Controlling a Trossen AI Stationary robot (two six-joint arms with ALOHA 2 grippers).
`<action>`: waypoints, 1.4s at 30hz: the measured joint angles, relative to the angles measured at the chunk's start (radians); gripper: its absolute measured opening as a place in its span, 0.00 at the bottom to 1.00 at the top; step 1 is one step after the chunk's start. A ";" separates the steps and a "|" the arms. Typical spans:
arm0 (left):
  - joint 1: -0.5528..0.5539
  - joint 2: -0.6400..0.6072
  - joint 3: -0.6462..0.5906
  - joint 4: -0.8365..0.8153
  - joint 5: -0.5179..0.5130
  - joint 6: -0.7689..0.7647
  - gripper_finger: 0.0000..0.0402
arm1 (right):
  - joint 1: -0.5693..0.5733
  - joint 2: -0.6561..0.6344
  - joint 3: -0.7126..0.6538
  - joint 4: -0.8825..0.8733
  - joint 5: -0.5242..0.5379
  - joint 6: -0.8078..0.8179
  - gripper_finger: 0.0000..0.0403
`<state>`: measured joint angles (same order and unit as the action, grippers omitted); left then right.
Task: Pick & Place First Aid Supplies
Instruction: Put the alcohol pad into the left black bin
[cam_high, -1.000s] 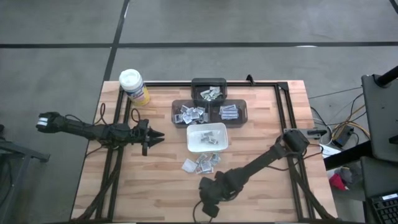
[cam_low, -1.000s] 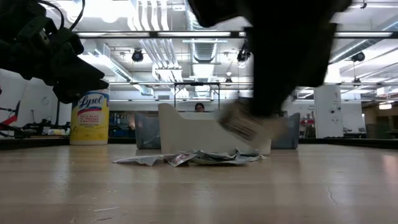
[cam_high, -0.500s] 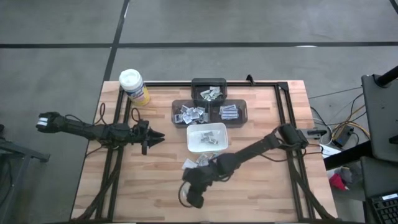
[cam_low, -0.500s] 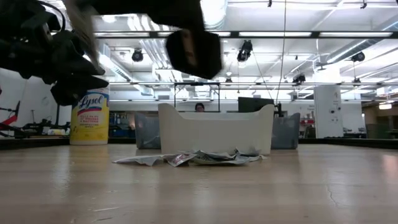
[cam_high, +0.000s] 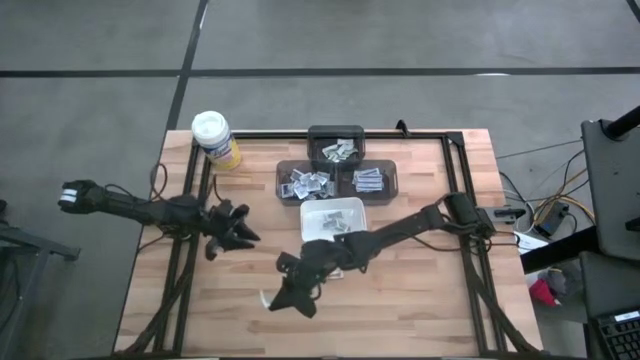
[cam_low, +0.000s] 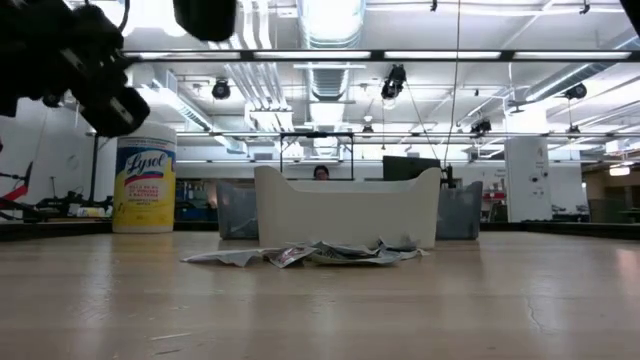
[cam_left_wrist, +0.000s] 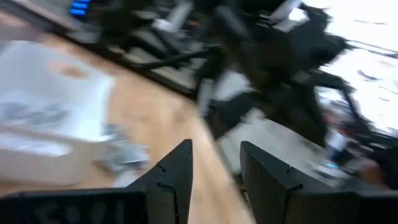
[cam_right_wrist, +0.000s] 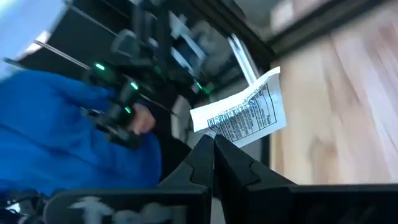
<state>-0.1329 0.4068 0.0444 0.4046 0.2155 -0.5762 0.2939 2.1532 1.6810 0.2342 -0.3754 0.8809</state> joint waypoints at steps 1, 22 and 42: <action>0.000 0.000 0.000 0.021 0.036 -0.005 0.31 | -0.004 0.000 0.000 0.033 0.000 -0.003 0.02; -0.002 0.000 0.000 0.322 0.241 -0.207 0.31 | -0.077 0.000 0.000 0.330 0.040 -0.024 0.02; -0.003 0.123 0.068 0.354 0.153 -0.238 0.32 | -0.109 0.003 0.000 0.438 0.061 0.055 0.02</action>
<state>-0.1356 0.5301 0.1128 0.7585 0.3688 -0.8140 0.1848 2.1559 1.6810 0.6719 -0.3141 0.9356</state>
